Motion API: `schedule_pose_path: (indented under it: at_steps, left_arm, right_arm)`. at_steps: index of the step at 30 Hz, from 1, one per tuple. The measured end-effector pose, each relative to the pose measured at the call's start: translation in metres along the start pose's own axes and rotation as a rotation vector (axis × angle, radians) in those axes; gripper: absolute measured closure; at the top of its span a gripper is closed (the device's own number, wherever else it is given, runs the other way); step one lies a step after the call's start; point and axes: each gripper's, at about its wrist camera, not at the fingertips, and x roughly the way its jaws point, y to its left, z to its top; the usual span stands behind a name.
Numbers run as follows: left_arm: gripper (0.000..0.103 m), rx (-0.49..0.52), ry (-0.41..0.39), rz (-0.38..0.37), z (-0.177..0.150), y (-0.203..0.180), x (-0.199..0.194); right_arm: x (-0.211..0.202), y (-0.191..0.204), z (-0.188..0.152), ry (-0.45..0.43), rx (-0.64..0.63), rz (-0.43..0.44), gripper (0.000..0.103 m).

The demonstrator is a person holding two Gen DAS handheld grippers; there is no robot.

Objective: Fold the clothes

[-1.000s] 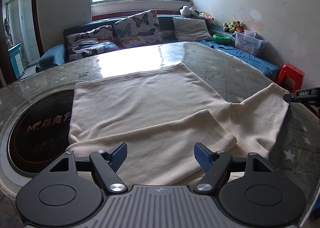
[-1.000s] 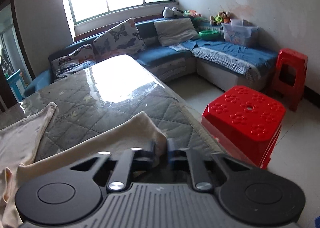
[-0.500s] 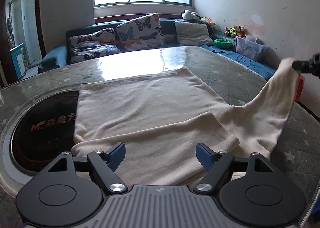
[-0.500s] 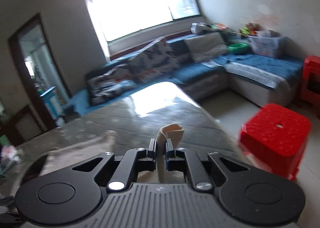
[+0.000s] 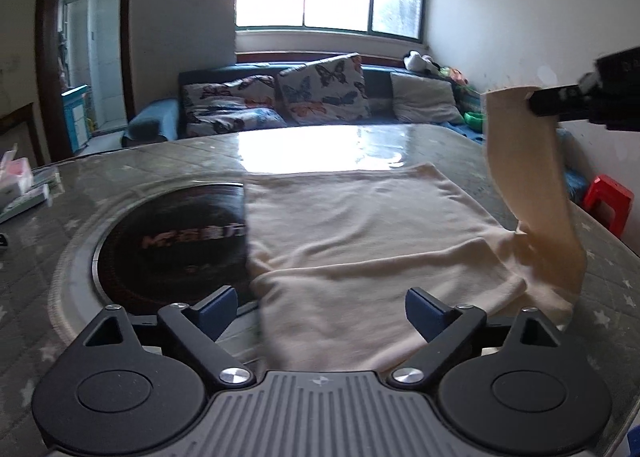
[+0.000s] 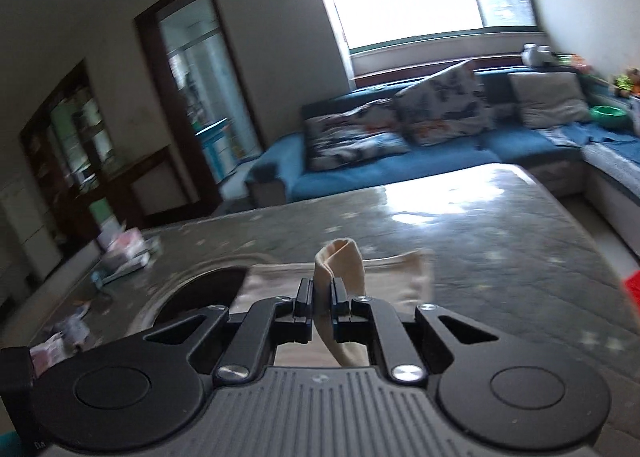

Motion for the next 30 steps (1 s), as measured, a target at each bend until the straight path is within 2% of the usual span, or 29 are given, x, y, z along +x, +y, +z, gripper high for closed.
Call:
schedule_pose_path:
  at_steps: [6, 14, 24, 30]
  left_arm:
    - [0.008, -0.045, -0.013, 0.026, -0.008, 0.026, -0.01]
    - [0.008, -0.091, -0.011, 0.049, -0.016, 0.045, -0.016]
    - [0.008, -0.1, -0.004, 0.056, -0.016, 0.044, -0.016]
    - [0.008, -0.098, -0.011, 0.06, -0.01, 0.041, -0.016]
  right_arm:
    - [0.035, 0.057, -0.004, 0.058, -0.058, 0.08, 0.095]
    - [0.071, 0.096, -0.027, 0.165, -0.091, 0.133, 0.095]
    - [0.091, 0.11, -0.048, 0.258, -0.088, 0.201, 0.092]
    - [0.076, 0.095, -0.036, 0.228, -0.111, 0.173, 0.092]
